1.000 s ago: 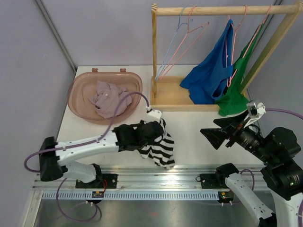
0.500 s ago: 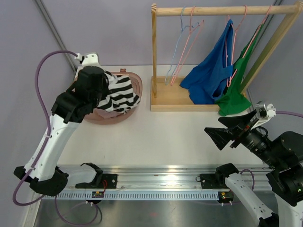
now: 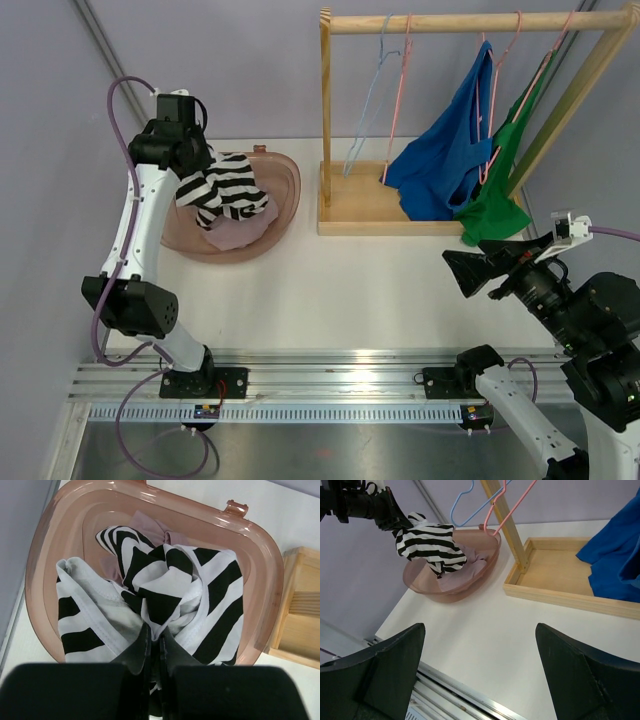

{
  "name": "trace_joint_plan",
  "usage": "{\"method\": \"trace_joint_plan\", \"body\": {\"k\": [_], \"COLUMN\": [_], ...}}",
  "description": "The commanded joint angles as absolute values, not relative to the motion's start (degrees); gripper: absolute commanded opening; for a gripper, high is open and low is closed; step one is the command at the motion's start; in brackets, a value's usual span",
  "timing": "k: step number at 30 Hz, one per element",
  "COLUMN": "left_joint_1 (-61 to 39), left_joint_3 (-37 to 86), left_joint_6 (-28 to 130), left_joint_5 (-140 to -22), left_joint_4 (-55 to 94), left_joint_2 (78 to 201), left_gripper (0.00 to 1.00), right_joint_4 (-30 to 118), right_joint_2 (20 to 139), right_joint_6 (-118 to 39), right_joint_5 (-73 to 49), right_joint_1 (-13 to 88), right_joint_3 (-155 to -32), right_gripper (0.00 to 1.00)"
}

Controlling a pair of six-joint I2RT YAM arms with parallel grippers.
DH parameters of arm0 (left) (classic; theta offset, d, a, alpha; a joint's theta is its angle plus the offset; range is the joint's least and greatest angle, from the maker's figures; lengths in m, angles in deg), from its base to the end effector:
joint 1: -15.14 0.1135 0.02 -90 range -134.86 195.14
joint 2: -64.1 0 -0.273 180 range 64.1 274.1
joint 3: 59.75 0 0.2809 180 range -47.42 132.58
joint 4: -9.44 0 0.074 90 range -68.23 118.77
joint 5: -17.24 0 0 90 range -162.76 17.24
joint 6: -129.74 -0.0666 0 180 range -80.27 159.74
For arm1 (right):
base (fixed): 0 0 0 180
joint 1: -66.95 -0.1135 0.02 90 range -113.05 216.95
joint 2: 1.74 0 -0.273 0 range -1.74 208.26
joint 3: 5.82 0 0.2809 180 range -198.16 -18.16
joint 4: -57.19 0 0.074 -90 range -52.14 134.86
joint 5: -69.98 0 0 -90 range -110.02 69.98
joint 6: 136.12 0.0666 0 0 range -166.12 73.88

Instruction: Remove the tank top from the hanger

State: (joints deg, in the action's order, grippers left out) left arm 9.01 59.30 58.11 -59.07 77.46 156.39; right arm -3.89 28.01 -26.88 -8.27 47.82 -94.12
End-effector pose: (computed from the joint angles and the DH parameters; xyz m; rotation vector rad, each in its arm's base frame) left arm 0.3855 -0.0255 0.4213 -0.3637 2.2373 0.0480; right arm 0.0604 0.0353 0.4825 -0.1608 1.6494 0.6788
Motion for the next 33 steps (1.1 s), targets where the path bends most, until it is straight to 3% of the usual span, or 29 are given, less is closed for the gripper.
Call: {"method": "trace_joint_plan", "body": {"k": [1, 2, 3, 4, 5, 11, 17, 21, 33], "left_joint_1": [10.39, 10.48, 10.57, 10.57, 10.57, 9.87, -2.85, -10.77, -12.72], "left_joint_3": [63.06, 62.88, 62.71, 62.62, 62.36, 57.28, 47.17, 35.07, 14.2], "left_joint_6": [56.7, 56.44, 56.35, 56.43, 56.78, 56.09, 56.17, 58.1, 55.55], "left_joint_5": [-63.7, -64.06, -64.32, -64.24, -64.06, -67.48, -61.52, -59.75, -61.69], "left_joint_4": [75.04, 74.95, 74.95, 75.21, 75.21, 76.09, 77.41, 74.96, 67.39], "left_joint_2": [156.12, 156.04, 156.12, 155.69, 155.16, 147.71, 133.75, 124.34, 110.25], "left_gripper": [0.08, 0.21, 0.41, 0.95, 0.99, 0.99, 0.99, 0.99, 0.99], "right_joint_4": [-1.99, -2.07, -2.07, -2.16, -2.16, -4.79, -6.99, -8.31, -8.75], "right_joint_2": [29.28, 30.15, 30.77, 31.47, 33.13, 42.1, 50.45, 55.81, 68.47], "right_joint_6": [-26.88, -25.83, -25.73, -25.38, -25.21, -26.43, -27.93, -30.47, -38.38], "right_joint_5": [-13.95, -14.65, -15.18, -15.71, -16.32, -27.31, -34.69, -39.24, -47.88], "right_joint_1": [47.62, 47.62, 47.62, 47.62, 47.53, 47.62, 47.53, 47.62, 47.62], "right_joint_3": [-95.15, -95.32, -95.67, -96.37, -96.82, -103.4, -110.52, -115.62, -127.83], "right_gripper": [0.99, 1.0, 1.0, 0.99, 1.0, 1.0, 1.0, 0.91, 0.74]}}
